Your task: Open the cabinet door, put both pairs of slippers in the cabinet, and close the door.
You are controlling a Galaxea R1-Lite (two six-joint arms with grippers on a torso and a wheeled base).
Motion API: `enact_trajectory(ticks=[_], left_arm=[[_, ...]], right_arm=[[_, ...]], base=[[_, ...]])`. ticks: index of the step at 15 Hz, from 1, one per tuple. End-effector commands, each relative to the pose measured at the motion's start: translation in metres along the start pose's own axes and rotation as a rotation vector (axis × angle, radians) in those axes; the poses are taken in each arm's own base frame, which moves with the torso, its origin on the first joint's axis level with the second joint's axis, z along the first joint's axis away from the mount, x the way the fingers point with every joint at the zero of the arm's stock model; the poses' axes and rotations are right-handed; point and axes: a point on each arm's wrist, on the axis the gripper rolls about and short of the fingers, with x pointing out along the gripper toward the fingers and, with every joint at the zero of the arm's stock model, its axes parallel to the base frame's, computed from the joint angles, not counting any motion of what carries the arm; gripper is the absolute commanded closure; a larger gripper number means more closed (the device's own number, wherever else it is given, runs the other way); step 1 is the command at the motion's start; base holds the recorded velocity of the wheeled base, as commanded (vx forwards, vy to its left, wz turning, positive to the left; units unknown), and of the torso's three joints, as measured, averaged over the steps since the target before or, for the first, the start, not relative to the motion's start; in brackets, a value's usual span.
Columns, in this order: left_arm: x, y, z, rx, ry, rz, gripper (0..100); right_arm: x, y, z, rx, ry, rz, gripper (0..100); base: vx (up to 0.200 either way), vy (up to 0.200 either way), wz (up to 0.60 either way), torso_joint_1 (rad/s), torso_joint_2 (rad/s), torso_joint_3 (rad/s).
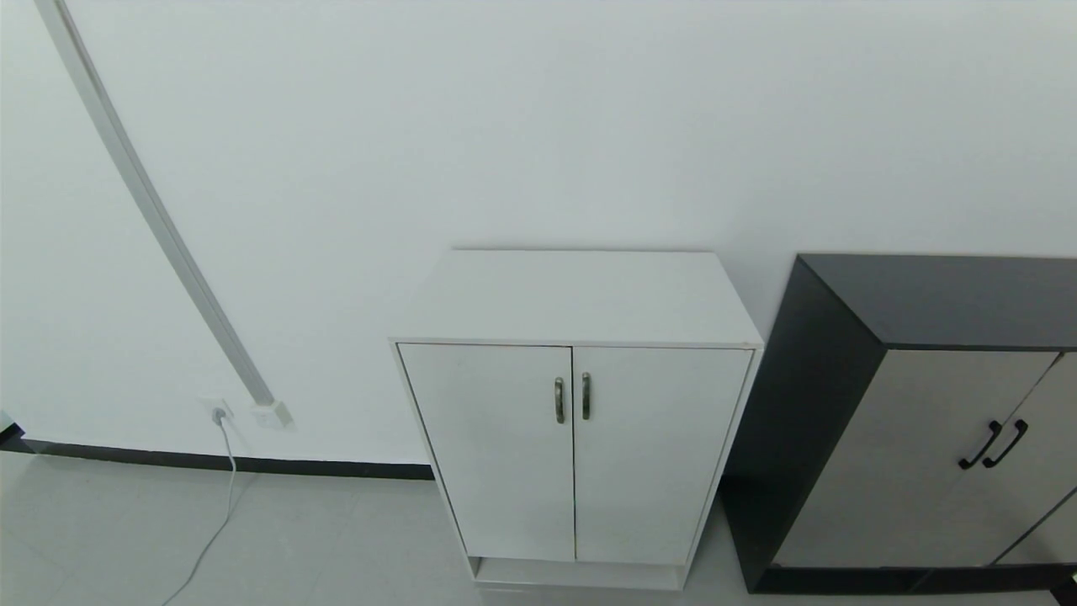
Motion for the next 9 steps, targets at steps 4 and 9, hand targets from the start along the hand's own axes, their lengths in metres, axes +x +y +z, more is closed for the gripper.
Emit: enact_trajectory(ticks=[4,9], left_arm=[[0.0001,0.0,0.0,0.0,0.002,0.0,100],[0.0001,0.0,0.0001,0.0,0.0,0.0,100]], right_arm=[[-0.0043,0.0002,-0.0044,0.007,-0.057,0.13,100],[-0.0044,-0.0019,-0.0039,-0.009,-0.061,0.089,100]], base=[[0.0,0.0,0.0,0.0,0.0,0.0],[0.0,0.0,0.0,0.0,0.0,0.0]])
